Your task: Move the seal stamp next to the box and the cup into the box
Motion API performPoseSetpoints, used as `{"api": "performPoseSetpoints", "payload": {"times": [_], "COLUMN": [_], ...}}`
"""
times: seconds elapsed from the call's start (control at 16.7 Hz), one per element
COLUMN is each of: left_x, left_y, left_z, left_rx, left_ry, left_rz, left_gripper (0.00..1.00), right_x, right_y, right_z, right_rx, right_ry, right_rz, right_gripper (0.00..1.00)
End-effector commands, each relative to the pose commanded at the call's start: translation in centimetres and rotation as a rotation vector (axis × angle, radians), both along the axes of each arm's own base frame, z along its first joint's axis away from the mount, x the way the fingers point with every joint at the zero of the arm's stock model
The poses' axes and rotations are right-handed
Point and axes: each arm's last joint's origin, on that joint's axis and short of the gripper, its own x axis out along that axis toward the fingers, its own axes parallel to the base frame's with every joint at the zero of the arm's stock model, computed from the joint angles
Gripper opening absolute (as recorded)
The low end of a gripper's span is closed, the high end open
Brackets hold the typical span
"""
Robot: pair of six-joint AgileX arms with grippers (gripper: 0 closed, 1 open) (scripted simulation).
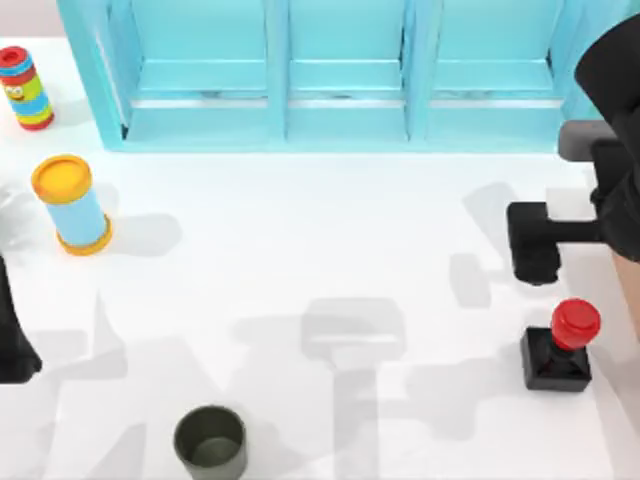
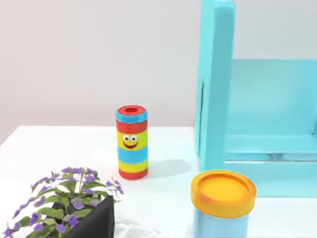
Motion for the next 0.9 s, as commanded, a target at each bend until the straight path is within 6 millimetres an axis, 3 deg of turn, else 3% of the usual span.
{"api": "performPoseSetpoints", "payload": {"times": [0.9], "left_x": [0.0], "left_y": [0.0], "left_z": [0.0], "left_rx": [0.0], "left_ry": [0.0], "left_rz": [0.0], "left_gripper": [1.0], "right_x": [-0.5], "right_y": [-0.2], "right_z": [6.4], "right_rx": [-0.001], "right_ry": [0.001], "right_rz": [0.002], "right_gripper": [1.0]}}
